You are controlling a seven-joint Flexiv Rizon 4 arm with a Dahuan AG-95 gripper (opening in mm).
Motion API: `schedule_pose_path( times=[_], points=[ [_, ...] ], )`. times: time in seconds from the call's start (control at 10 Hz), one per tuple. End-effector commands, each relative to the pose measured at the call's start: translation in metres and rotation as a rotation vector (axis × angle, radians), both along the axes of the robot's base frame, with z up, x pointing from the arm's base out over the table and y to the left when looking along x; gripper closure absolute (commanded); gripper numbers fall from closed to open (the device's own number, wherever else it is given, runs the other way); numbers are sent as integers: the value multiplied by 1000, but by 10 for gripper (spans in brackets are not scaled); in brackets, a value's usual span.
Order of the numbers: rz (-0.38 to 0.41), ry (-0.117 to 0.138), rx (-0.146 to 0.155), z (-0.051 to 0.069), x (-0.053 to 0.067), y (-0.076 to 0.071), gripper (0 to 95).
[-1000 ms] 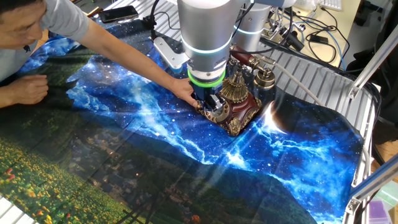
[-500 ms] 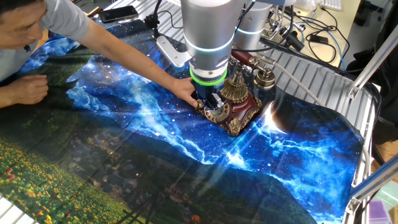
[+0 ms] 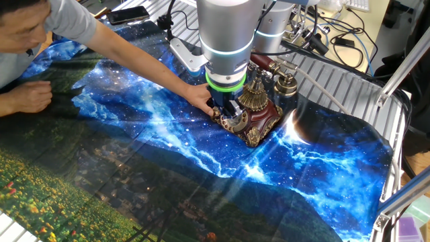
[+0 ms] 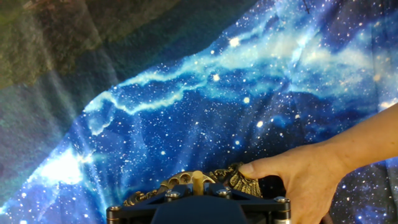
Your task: Dial a number on an old rotary phone
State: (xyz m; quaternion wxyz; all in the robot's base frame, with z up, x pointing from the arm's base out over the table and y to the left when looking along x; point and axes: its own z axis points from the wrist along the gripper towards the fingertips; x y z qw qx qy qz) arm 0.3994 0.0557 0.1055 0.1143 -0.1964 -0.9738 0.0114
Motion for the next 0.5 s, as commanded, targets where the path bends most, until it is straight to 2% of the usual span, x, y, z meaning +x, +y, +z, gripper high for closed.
schedule_pose_path(
  times=[0.1,0.5],
  points=[
    [-1,-2,-3,-2,1,0,950],
    [-8,-1,-5,-3,2,1,950]
  ],
)
